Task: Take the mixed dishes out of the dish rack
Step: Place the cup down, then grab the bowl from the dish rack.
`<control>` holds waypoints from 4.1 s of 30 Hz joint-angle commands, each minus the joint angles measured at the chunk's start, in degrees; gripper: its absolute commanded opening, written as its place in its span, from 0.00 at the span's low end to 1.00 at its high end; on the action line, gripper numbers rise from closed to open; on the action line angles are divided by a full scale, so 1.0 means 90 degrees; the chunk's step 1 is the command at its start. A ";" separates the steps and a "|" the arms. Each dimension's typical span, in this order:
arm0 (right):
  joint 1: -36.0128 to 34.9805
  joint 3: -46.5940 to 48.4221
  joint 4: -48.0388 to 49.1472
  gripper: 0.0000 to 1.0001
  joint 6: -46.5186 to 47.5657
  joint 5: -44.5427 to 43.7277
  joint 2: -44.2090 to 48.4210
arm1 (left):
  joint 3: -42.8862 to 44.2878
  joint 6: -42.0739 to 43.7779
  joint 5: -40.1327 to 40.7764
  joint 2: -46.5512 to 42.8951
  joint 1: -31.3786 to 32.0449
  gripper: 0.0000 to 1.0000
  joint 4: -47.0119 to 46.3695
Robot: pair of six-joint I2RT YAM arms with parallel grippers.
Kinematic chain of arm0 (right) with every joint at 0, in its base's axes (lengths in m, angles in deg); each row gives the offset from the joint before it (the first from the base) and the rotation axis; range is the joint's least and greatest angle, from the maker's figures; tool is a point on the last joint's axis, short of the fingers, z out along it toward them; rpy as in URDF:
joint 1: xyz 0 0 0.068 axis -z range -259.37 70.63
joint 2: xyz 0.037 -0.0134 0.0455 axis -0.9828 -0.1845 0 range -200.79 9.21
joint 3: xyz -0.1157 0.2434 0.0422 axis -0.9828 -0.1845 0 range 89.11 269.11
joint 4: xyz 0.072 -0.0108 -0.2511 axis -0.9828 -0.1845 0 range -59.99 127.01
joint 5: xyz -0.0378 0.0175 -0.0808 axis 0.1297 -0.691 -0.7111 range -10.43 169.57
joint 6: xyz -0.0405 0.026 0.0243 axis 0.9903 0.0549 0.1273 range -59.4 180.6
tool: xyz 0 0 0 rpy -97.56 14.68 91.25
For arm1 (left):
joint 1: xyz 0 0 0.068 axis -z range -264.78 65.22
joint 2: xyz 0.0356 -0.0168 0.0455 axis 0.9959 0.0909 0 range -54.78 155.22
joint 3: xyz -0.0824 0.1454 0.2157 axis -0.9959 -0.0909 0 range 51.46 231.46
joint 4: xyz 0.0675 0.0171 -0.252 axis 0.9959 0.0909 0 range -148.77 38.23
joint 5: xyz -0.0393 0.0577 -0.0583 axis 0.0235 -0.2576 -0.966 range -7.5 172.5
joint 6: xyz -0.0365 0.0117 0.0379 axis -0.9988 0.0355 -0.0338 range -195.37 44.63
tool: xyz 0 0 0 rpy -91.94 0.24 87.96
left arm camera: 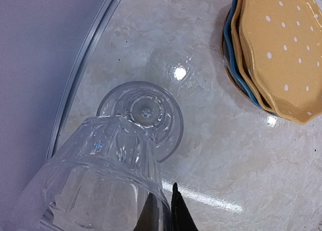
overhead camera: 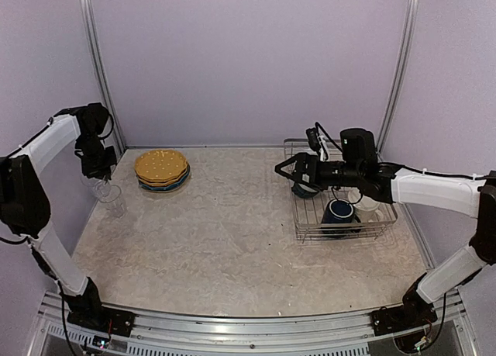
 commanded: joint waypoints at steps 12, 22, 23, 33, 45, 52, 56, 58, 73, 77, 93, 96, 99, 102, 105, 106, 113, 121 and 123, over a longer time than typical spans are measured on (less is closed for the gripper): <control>0.0086 -0.0068 -0.0136 0.99 0.0044 -0.0084 0.0115 | 0.0029 0.0135 -0.0102 0.0630 -0.0089 0.00 -0.0343; 0.0091 -0.0027 -0.0131 0.99 0.0034 -0.0093 0.0046 | -0.0077 0.0108 -0.0470 0.0857 -0.0178 0.10 -0.0482; 0.0091 -0.0030 -0.0140 0.99 0.0036 -0.0102 0.0039 | -0.0105 0.0100 -0.0471 0.0862 -0.0188 0.12 -0.0508; 0.0088 0.0064 -0.0186 0.99 0.0047 -0.0093 -0.0043 | -0.0165 0.0083 -0.0493 0.0749 -0.0210 0.37 -0.0533; 0.0124 0.0345 -0.0963 0.99 0.0507 -0.0586 -0.0006 | -0.0119 0.0055 -0.1370 -0.0718 -0.0076 0.69 -0.0430; 0.0263 0.0480 -0.1575 0.99 0.0794 -0.1140 0.0105 | -0.0551 -0.0205 -0.2075 -0.1796 0.0474 0.77 -0.0722; 0.0440 0.0539 -0.1875 0.99 0.0900 -0.1439 0.0158 | -0.0941 -0.0468 -0.2361 -0.2215 0.0852 0.79 -0.0968; 0.0564 0.0535 -0.1956 0.99 0.0894 -0.1572 0.0187 | -0.1141 -0.0611 -0.2483 -0.2352 0.1022 0.79 -0.1103; 0.2123 0.0928 -0.1385 0.98 -0.0438 -0.1410 -0.0576 | -0.1536 -0.1027 -0.2486 -0.2199 0.2220 0.80 -0.1434; 0.2195 0.1499 -0.1176 0.96 -0.1170 -0.1365 -0.1260 | -0.1520 -0.1098 -0.2388 -0.2149 0.2461 0.81 -0.1422; 0.2199 0.2256 -0.0432 0.93 -0.3273 -0.1561 -0.2882 | -0.1788 -0.1099 -0.2295 -0.2344 0.2732 0.81 -0.1460; 0.2195 0.2425 -0.0470 0.93 -0.3469 -0.1661 -0.3104 | -0.1807 -0.1082 -0.2313 -0.2357 0.2748 0.81 -0.1479; 0.2194 0.2801 -0.0725 0.94 -0.3476 -0.1801 -0.3364 | -0.1835 -0.1053 -0.2319 -0.2386 0.2745 0.81 -0.1486; 0.2198 0.2982 -0.0829 0.94 -0.3513 -0.1890 -0.3554 | -0.1870 -0.1029 -0.2276 -0.2423 0.2745 0.81 -0.1473; 0.2184 0.3024 -0.0829 0.94 -0.3568 -0.2125 -0.3628 | -0.1922 -0.1000 -0.2247 -0.2456 0.2741 0.81 -0.1460; 0.2185 0.3053 -0.0893 0.94 -0.3558 -0.2215 -0.3661 | -0.1932 -0.0990 -0.2240 -0.2464 0.2745 0.82 -0.1456; 0.2123 0.3774 -0.1623 0.95 -0.3156 -0.2483 -0.4156 | -0.1969 -0.0951 -0.2257 -0.2429 0.2743 0.82 -0.1501; 0.1980 0.4745 -0.2764 0.95 -0.2602 -0.3033 -0.4723 | -0.1972 -0.0940 -0.2362 -0.2312 0.2745 0.82 -0.1592; 0.1949 0.5111 -0.3151 0.95 -0.2361 -0.3126 -0.4915 | -0.1977 -0.0932 -0.2365 -0.2309 0.2743 0.82 -0.1593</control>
